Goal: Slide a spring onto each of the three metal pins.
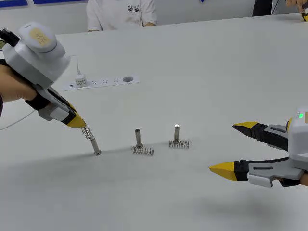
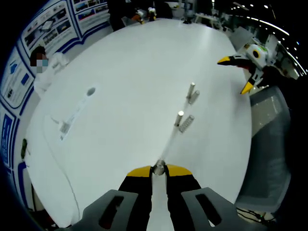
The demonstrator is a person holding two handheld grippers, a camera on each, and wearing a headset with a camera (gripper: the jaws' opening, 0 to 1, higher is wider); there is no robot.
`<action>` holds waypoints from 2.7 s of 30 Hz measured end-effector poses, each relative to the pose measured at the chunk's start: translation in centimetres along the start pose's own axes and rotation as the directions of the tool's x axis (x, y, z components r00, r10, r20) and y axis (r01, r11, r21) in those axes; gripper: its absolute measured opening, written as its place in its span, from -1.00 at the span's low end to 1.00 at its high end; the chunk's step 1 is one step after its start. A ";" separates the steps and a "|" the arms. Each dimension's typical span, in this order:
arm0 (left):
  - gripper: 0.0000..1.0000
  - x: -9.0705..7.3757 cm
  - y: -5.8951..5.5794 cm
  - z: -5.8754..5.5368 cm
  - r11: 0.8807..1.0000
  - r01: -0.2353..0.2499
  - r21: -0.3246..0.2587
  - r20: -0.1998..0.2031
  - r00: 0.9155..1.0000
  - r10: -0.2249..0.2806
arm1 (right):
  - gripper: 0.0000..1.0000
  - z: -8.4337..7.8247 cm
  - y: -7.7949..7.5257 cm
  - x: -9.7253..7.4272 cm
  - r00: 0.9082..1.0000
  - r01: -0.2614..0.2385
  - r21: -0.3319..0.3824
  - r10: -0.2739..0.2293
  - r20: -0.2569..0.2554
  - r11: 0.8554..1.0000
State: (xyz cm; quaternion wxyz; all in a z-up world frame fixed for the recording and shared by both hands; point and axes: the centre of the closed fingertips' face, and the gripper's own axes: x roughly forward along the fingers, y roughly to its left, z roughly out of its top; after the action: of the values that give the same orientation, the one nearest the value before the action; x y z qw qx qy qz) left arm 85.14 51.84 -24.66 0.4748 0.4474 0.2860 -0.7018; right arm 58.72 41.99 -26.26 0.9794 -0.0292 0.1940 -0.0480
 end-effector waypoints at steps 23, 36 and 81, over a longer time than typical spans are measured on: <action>-0.80 0.6 -0.3 0.2 1.000 0.012 0.028 -0.051 0.999 -0.011 | 0.48 -0.1 -0.1 0.0 1.000 -0.001 0.005 0.001 0.000 1.000; -0.80 1.1 -0.5 0.2 0.999 0.013 0.049 -0.081 0.997 -0.009 | 0.48 -0.2 -0.1 -0.1 1.000 0.001 0.007 -0.001 -0.001 1.000; -0.80 4.9 -0.5 -1.5 0.998 0.018 0.058 -0.137 0.990 -0.010 | 0.48 -0.7 -0.4 -0.1 1.000 0.011 0.016 -0.010 -0.012 1.000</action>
State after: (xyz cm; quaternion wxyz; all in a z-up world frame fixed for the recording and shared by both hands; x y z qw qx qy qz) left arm 84.48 51.29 -29.77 0.4360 0.5064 0.3003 -0.6807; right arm 58.33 41.54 -26.80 0.9781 -0.0220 0.1994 -0.0549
